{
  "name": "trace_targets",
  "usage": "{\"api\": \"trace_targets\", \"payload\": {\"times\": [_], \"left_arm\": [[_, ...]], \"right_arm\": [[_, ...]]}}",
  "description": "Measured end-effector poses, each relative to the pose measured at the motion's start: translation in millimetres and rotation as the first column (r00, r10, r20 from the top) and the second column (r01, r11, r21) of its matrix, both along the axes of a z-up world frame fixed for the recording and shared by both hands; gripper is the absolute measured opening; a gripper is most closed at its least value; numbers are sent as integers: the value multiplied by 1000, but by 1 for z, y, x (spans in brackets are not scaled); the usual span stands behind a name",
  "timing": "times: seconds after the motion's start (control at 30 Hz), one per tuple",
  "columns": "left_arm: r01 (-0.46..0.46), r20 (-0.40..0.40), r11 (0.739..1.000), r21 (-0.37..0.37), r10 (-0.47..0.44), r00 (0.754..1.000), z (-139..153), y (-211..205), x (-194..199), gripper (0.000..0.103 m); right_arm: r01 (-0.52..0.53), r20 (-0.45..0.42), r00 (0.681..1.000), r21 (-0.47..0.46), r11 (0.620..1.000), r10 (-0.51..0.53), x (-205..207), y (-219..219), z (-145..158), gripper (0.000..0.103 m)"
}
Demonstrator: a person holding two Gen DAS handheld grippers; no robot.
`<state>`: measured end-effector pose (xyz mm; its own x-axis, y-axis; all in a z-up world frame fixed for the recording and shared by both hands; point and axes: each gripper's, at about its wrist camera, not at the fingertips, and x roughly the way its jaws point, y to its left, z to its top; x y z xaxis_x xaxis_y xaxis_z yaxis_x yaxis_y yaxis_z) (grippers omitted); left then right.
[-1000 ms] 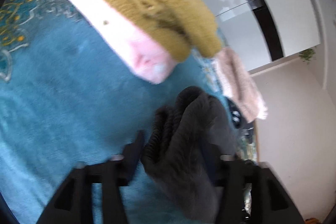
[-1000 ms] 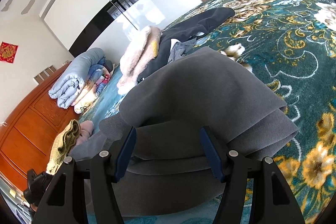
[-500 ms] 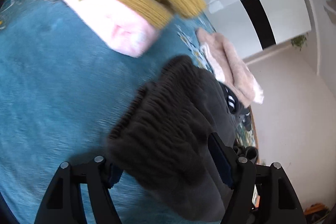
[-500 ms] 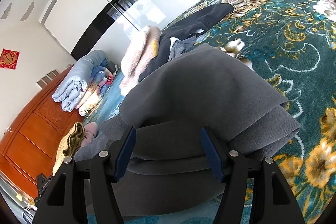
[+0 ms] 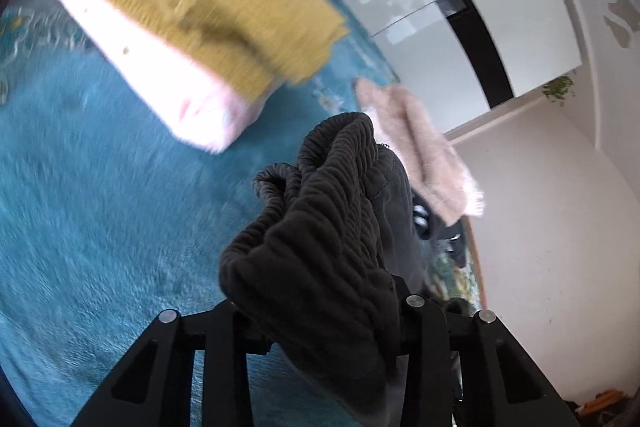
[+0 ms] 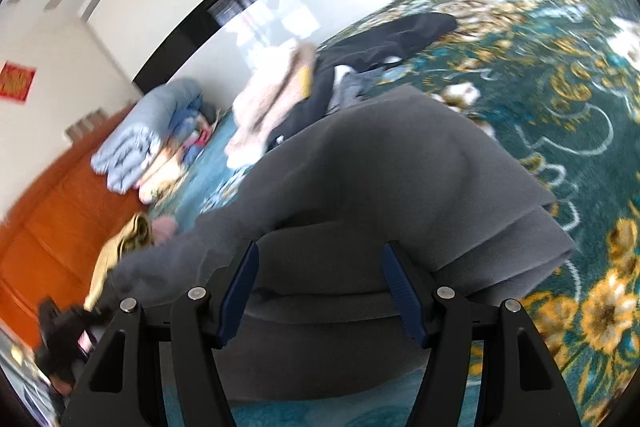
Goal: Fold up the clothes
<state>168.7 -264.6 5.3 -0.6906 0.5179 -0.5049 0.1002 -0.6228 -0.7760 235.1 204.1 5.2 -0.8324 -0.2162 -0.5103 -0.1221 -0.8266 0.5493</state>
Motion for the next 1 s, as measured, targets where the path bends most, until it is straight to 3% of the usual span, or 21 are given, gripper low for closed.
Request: {"api": "trace_targets", "payload": {"times": [0.2,0.33,0.43,0.47,0.6,0.7,0.8,1.0], "left_arm": [[-108,-109,984,-141,93,990,46,-41,19,38],[-109,-130,948,-299,73,989,68,-23,27,38],[-103,-174,887,-449,27,984,94,18,28,39],[-103,-192,860,-500,5,981,105,35,27,40],[-90,-226,750,-656,-82,971,137,121,7,42],[-54,-235,709,-704,-160,959,142,179,-1,43],[-5,-230,650,-760,-262,937,139,232,1,47],[165,-109,538,-826,-440,891,107,315,0,54]], "right_arm": [[-59,-26,998,-11,998,58,-5,-19,4,66],[-56,-54,997,10,998,57,-3,-25,4,66],[-51,-76,996,27,998,53,-1,-28,5,66],[8,-110,994,37,999,-4,7,-18,9,66],[103,-73,992,-14,995,-103,13,5,1,66],[172,-20,985,-31,985,-173,15,17,-6,66],[198,-26,980,-29,980,-199,19,21,-6,66],[190,-16,981,-48,981,-191,20,26,-9,66]]}}
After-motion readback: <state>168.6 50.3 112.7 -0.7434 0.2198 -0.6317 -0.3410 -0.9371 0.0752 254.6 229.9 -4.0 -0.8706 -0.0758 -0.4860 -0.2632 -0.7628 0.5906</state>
